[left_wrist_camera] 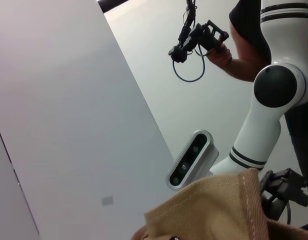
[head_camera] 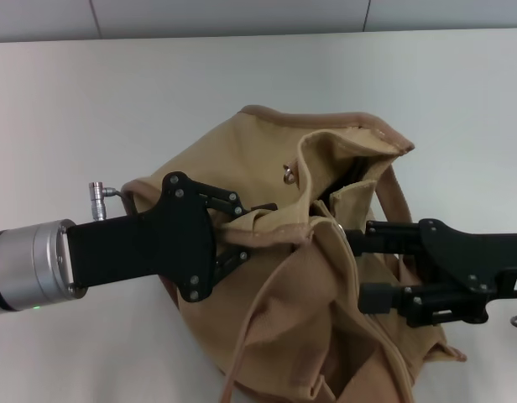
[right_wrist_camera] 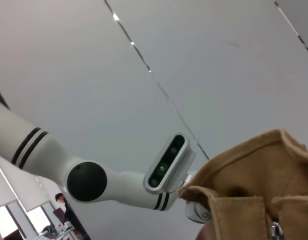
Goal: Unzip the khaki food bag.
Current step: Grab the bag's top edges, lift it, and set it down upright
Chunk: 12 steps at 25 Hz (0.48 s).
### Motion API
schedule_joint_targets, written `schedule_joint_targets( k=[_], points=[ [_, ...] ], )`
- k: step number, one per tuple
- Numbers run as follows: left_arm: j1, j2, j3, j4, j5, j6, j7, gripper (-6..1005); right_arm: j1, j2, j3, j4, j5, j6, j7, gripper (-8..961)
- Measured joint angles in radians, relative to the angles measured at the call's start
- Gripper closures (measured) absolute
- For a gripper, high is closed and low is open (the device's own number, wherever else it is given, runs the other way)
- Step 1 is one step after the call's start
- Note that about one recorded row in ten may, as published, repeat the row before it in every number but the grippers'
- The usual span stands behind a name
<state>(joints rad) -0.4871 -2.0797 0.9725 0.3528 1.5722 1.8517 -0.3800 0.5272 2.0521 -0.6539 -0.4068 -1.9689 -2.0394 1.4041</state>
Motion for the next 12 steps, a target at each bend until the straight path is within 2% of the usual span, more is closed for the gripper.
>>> schedule_joint_targets(
  k=[12],
  points=[
    [0.004, 0.001, 0.000, -0.002, 0.000, -0.019, 0.010, 922, 0.002, -0.010, 0.004, 0.003, 0.002, 0.012, 0.062, 170]
  ],
)
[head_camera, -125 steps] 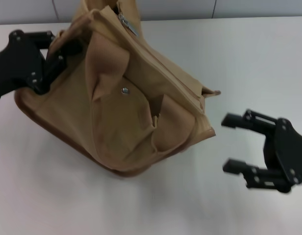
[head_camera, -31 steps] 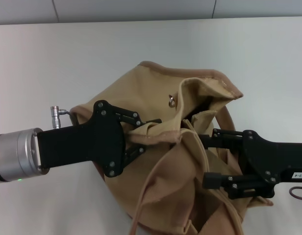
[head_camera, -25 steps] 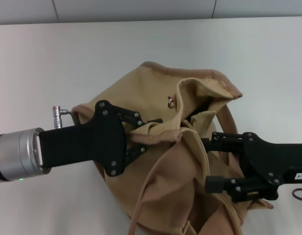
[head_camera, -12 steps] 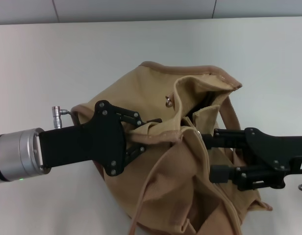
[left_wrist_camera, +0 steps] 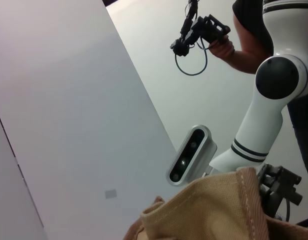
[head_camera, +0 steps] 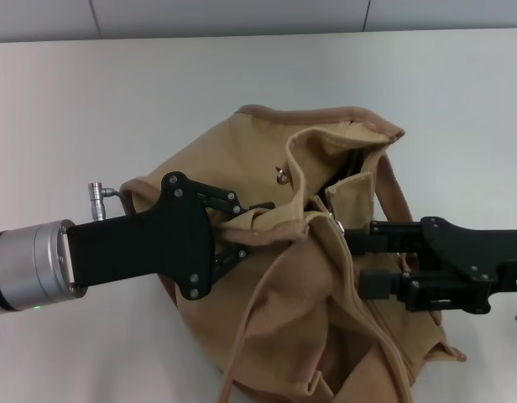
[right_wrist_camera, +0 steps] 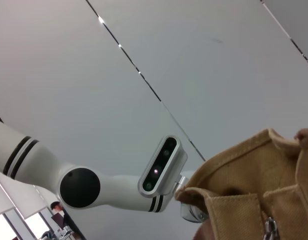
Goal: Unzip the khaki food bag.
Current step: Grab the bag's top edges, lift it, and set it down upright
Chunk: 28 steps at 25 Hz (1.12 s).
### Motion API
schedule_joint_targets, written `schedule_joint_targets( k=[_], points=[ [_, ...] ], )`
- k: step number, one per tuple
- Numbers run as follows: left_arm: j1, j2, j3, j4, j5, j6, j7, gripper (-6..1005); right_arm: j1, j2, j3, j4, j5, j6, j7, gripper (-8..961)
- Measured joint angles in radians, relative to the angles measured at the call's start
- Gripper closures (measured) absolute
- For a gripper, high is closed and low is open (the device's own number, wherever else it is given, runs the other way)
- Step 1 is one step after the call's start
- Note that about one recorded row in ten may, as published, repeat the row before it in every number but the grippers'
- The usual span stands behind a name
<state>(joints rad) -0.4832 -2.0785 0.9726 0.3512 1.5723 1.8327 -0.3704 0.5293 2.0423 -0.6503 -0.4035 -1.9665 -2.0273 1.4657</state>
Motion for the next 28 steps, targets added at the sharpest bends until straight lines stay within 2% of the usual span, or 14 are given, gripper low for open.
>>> schedule_joint_targets(
  k=[1, 15, 20, 28],
  points=[
    [0.000, 0.000, 0.000, 0.000, 0.000, -0.001, 0.000, 922, 0.000, 0.000, 0.001, 0.000, 0.001, 0.000, 0.000, 170],
    [0.003, -0.001, 0.001, 0.000, 0.000, -0.012, 0.001, 921, -0.007, -0.008, 0.034, 0.005, 0.003, 0.026, 0.048, 618],
    [0.002, -0.001, 0.001, 0.000, 0.000, -0.011, 0.001, 922, -0.009, -0.003, 0.034, 0.005, 0.003, 0.061, 0.059, 687],
    [0.002, -0.002, 0.002, 0.000, 0.000, -0.006, 0.001, 921, -0.009, 0.004, 0.031, 0.005, 0.002, 0.080, 0.060, 712]
  ],
)
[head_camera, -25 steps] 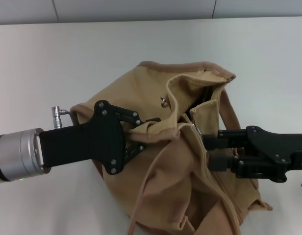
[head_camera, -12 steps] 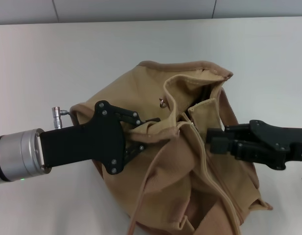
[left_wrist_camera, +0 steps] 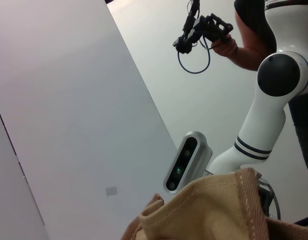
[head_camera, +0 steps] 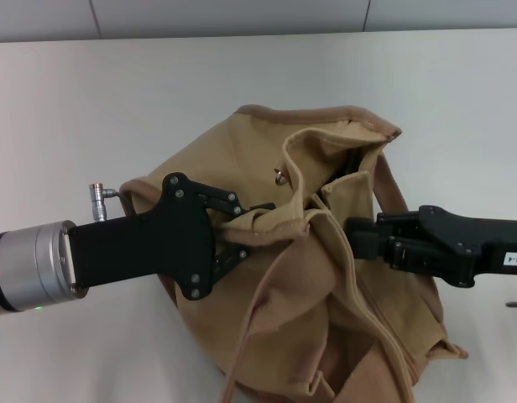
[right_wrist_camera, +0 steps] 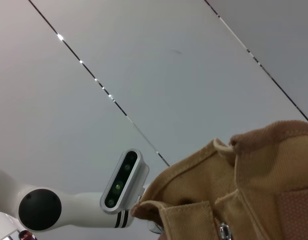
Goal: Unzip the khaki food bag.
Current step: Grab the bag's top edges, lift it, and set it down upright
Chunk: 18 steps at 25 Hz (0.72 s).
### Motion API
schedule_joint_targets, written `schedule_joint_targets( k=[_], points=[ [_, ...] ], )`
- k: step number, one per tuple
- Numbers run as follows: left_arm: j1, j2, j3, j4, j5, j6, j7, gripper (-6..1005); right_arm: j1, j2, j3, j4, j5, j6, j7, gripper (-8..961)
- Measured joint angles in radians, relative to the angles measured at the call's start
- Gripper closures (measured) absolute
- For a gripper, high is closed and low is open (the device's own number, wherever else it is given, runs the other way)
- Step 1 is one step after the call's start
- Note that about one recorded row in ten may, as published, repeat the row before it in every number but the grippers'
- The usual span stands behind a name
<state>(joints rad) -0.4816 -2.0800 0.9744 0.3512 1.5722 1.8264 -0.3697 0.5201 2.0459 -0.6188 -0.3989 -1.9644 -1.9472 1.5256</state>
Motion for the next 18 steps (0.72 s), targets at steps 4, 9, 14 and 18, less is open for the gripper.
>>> schedule_joint_targets(
  k=[4, 9, 14, 18],
  points=[
    [0.000, 0.000, 0.001, 0.000, 0.000, 0.001, 0.000, 921, 0.007, 0.009, -0.006, 0.000, -0.003, 0.001, -0.003, 724],
    [-0.002, 0.000, 0.001, -0.001, 0.000, -0.003, 0.000, 921, 0.009, 0.015, -0.013, -0.002, -0.005, -0.017, -0.005, 739],
    [-0.007, 0.000, 0.001, -0.004, 0.001, -0.004, 0.000, 922, 0.017, 0.016, -0.039, 0.002, -0.007, -0.038, -0.005, 755],
    [-0.013, 0.000, 0.001, -0.006, 0.002, -0.005, 0.000, 922, 0.020, 0.017, -0.056, 0.007, -0.007, -0.033, 0.001, 767]
  ],
)
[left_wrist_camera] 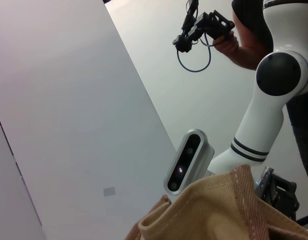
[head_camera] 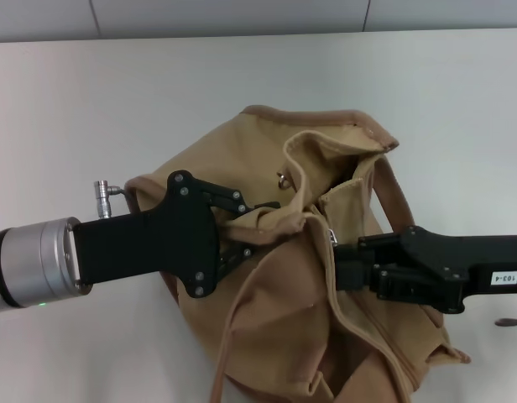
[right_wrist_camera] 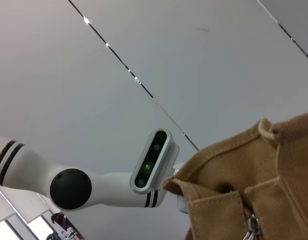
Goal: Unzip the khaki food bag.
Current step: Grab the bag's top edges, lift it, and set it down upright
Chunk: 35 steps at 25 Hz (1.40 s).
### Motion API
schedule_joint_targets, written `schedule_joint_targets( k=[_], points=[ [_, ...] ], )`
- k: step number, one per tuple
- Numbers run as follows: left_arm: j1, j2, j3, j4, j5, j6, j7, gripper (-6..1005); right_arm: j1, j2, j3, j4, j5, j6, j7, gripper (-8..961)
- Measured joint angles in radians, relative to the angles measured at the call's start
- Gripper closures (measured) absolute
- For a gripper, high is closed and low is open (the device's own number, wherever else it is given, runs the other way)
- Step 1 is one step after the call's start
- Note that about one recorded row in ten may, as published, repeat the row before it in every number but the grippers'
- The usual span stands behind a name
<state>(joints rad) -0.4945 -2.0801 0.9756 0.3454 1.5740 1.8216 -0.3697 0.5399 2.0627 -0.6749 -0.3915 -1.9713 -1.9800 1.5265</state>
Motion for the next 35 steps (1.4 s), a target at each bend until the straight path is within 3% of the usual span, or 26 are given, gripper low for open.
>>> schedule_joint_targets(
  k=[15, 20, 22, 35],
  points=[
    [-0.009, 0.000, 0.000, -0.010, -0.003, 0.000, 0.015, 921, 0.006, 0.004, 0.000, 0.003, 0.004, 0.032, -0.002, 813],
    [-0.009, 0.000, 0.000, -0.009, -0.003, 0.001, 0.015, 921, 0.010, 0.005, 0.000, 0.003, 0.001, 0.032, -0.012, 956],
    [-0.009, 0.000, -0.001, -0.011, -0.006, 0.001, 0.015, 921, 0.011, 0.005, -0.001, 0.003, 0.001, 0.033, -0.016, 956],
    [0.013, 0.002, -0.008, -0.059, -0.218, -0.042, 0.007, 921, -0.004, -0.010, -0.003, -0.006, -0.028, 0.036, -0.031, 939]
  ],
)
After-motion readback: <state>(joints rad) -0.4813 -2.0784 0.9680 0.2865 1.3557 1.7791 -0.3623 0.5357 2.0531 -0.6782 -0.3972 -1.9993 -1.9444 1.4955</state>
